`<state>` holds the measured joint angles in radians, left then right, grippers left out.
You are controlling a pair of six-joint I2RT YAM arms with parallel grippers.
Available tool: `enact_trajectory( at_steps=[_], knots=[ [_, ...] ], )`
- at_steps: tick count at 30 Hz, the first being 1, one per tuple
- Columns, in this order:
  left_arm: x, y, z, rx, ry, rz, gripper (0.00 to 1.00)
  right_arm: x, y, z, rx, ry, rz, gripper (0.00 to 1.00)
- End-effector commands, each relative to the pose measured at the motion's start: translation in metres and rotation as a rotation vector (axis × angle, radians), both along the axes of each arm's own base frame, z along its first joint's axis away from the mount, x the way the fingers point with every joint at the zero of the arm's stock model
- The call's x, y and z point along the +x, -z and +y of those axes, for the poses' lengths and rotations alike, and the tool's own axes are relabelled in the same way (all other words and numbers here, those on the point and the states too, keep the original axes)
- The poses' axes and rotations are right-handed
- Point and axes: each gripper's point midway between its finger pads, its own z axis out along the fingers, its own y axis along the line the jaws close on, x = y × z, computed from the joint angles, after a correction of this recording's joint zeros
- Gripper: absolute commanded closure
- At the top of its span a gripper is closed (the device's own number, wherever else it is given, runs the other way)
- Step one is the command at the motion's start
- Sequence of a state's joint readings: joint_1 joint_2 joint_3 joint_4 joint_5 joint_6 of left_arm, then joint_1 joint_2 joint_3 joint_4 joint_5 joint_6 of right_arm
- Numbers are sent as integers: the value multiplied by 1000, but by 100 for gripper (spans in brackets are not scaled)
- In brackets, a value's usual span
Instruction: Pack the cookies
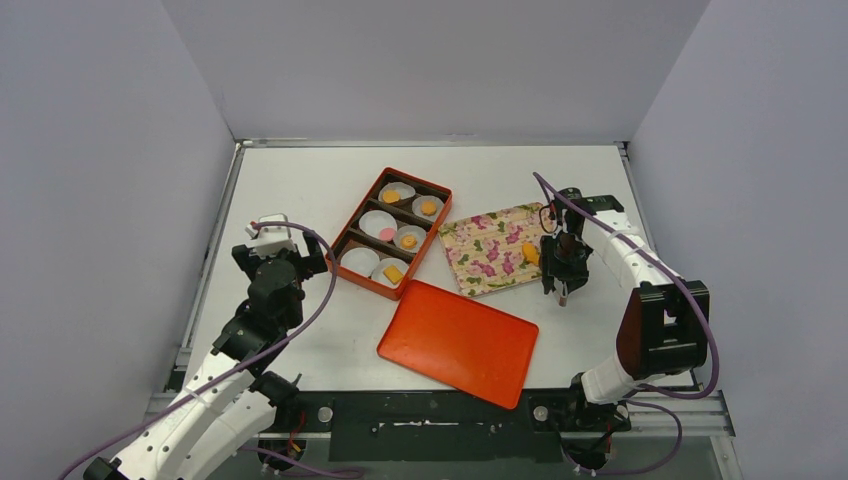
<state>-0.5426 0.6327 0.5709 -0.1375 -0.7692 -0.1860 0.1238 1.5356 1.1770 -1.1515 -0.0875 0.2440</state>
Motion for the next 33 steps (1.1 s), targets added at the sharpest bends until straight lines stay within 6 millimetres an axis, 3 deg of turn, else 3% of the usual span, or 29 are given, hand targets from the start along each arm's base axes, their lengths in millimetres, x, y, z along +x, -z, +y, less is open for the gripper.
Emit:
enact_trajectory(
  at_steps=[1,13,18,23,29,33],
  knots=[
    [2,-13,-4,-23,16,-49,7,7,2,0,4,-8,-12,63],
    [2,-14,-4,-22,18,-51,7,13,7,2,9,-18,-5,62],
    [2,-14,-4,-21,19,-50,7,16,3,2,5,-22,-20,72],
    [3,-13,-4,-19,20,-47,7,26,-16,4,5,-23,-89,77],
    [4,-11,-5,-17,18,-42,7,35,-39,22,5,-77,-149,81],
    [4,-11,-4,-15,13,-42,7,47,-57,53,13,-171,-218,82]
  ],
)
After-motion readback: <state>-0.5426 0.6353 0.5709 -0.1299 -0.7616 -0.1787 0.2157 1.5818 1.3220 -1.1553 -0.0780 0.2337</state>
